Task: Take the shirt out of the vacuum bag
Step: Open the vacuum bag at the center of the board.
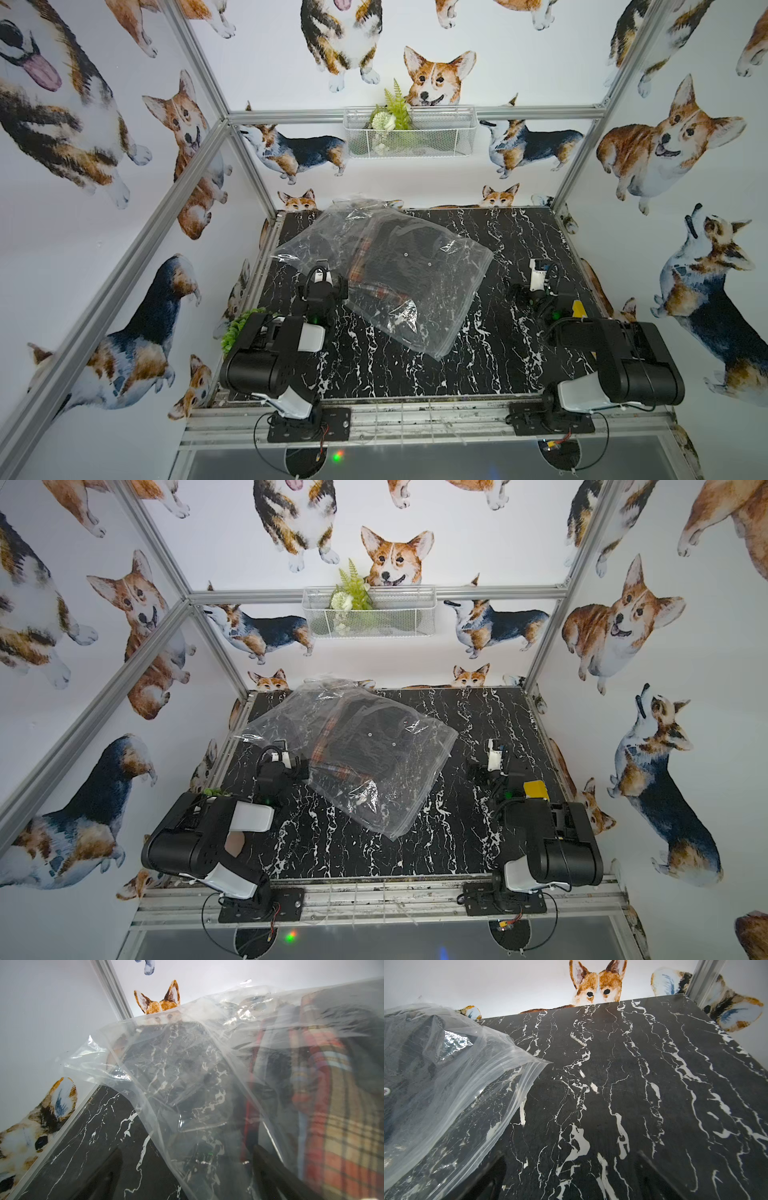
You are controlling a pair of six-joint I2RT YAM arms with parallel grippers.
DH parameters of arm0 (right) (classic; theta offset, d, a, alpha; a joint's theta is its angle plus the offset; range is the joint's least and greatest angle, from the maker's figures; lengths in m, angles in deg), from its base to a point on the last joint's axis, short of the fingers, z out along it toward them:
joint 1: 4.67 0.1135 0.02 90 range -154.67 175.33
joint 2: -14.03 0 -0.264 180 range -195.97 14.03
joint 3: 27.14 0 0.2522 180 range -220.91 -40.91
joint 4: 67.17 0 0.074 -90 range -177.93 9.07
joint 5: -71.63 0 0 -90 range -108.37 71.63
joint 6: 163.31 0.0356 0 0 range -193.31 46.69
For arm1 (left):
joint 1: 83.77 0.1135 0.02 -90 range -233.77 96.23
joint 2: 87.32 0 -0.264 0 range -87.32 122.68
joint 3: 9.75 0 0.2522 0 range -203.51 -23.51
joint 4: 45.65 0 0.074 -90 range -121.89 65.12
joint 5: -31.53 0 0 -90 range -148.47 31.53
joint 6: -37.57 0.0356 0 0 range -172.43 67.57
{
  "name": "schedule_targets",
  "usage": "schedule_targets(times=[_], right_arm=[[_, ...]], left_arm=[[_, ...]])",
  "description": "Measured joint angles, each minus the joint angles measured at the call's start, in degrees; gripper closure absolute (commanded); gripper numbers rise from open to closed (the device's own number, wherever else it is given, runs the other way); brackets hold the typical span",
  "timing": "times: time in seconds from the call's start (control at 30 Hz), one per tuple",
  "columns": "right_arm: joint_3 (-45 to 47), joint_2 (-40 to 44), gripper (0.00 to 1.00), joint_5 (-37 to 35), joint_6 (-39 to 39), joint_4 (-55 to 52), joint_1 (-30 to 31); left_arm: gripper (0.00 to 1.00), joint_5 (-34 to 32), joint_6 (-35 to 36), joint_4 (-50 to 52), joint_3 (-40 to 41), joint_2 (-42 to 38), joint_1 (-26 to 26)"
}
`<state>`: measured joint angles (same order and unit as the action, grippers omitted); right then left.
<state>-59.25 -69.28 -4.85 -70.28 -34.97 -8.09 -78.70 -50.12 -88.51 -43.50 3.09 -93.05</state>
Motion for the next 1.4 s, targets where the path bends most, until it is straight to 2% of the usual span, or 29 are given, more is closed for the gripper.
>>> schedule_targets(times=[0.83, 0.97, 1.03, 1.17, 1.3, 1.4], right_arm=[[0.0, 0.04, 0.0, 1.11, 0.26, 0.0, -1.25], [-1.05, 3.72, 0.0, 1.38, 1.77, -3.32, -2.32], [-6.05, 7.1, 0.0, -0.04, 2.16, -10.32, -2.69], [-15.23, 13.2, 0.0, -0.24, 4.92, -18.84, -2.93], [-15.28, 20.31, 0.0, -3.06, 13.16, -25.24, -2.69], [-19.08, 25.97, 0.0, -5.22, 21.05, -34.21, -2.73]], left_arm=[[0.0, 0.72, -0.39, 0.55, -0.52, -0.02, 0.85], [0.0, -0.79, -0.61, 1.9, -0.26, -2.29, 0.22], [0.0, -2.75, -0.44, 5.16, -1.55, -4.98, -1.01], [0.0, -5.75, -2.82, 20.83, -10.91, -13.49, -1.57], [0.0, -6.01, -10.47, 38.49, -21.22, -19.02, 0.46], [0.0, -2.73, -15.13, 49.81, -26.14, -21.24, 0.92]])
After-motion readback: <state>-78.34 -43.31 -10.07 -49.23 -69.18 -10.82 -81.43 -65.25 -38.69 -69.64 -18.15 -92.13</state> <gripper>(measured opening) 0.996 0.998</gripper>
